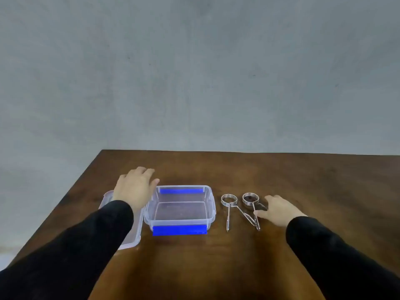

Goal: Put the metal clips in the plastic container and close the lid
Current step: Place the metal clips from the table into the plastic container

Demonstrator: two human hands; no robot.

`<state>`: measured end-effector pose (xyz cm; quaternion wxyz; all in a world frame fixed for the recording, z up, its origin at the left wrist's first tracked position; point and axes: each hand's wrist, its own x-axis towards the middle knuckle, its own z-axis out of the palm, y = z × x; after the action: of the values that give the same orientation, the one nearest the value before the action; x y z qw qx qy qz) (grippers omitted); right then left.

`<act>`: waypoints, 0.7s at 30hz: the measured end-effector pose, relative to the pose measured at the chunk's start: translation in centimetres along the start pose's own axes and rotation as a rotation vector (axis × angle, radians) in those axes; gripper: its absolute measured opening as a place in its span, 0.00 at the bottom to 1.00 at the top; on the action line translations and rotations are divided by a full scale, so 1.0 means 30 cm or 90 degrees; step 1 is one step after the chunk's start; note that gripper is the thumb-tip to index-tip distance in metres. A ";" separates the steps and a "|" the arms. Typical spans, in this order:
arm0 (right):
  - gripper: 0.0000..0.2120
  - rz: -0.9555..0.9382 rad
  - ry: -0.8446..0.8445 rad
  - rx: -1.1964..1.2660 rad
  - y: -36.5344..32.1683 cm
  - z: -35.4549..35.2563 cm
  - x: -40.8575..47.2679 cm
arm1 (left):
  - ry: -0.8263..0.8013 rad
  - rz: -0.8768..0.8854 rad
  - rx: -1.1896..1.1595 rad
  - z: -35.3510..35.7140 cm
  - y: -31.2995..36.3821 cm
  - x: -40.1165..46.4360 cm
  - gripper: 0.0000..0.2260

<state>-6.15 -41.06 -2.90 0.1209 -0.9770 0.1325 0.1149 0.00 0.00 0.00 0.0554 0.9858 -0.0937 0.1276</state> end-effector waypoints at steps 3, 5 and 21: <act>0.38 0.038 -0.028 0.002 0.010 0.036 0.011 | -0.030 -0.084 -0.025 0.069 -0.081 -0.034 0.18; 0.38 0.046 -0.032 0.007 0.007 0.057 0.016 | -0.044 -0.110 -0.024 0.121 -0.124 -0.071 0.17; 0.32 0.054 0.013 0.082 -0.008 0.100 0.098 | -0.208 -0.110 -0.031 0.349 -0.237 -0.139 0.25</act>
<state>-3.90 -40.71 -6.44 0.1770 -0.9619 0.1824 0.1009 -0.03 6.27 -11.78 0.0744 0.9962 -0.0198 -0.0419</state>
